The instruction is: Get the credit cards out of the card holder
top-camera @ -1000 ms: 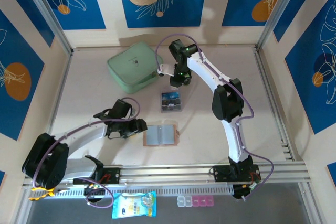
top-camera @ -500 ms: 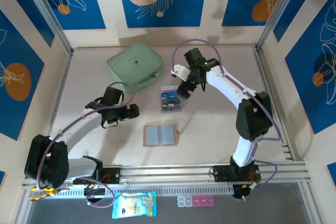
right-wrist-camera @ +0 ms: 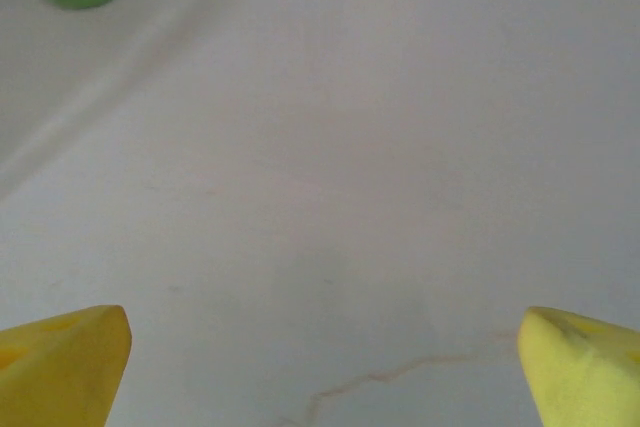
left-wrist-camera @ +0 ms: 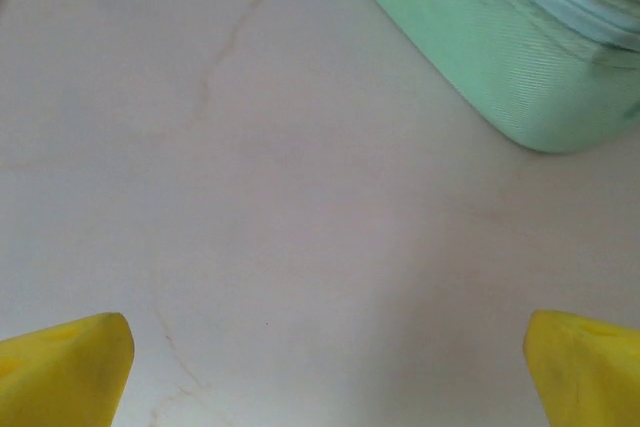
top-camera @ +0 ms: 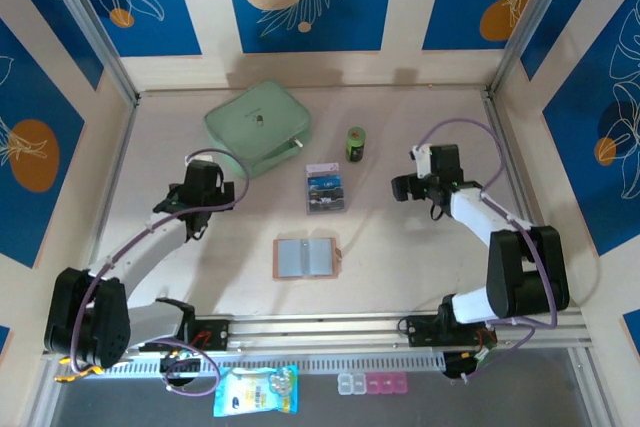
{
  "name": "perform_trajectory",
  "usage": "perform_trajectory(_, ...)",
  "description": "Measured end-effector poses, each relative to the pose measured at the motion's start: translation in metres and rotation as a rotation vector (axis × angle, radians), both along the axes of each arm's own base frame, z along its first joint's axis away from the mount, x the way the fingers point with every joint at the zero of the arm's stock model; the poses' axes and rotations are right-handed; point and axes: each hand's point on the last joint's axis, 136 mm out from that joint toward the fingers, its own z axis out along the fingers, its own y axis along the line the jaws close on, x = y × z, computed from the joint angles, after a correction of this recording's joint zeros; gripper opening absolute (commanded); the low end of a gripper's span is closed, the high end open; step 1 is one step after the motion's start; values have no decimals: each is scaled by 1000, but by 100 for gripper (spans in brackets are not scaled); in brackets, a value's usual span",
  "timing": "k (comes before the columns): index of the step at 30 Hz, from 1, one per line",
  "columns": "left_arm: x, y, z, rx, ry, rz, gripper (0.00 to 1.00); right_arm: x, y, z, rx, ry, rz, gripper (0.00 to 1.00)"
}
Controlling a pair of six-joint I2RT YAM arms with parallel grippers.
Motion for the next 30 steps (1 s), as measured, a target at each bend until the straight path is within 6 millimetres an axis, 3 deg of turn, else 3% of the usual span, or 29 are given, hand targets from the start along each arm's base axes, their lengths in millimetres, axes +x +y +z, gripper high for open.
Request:
perform_trajectory(3,7,10,-8,63,-49,0,99,0,-11,-6,48,-91,-61,99)
perform_trajectory(9,21,19,-30,134,-144,-27,99,15,-10,-7,104,-191,-82,99)
perform_trajectory(16,50,30,-26,86,-272,-27,99,35,-6,5,161,-298,-87,99)
perform_trajectory(20,60,26,-27,45,-316,-58,99,34,-9,10,193,-351,-84,99)
perform_trajectory(25,58,16,-32,9,-362,-122,99,26,-8,-3,217,-339,-77,99)
perform_trajectory(30,59,9,-34,-9,-365,-168,100,30,-7,3,223,-371,-68,99)
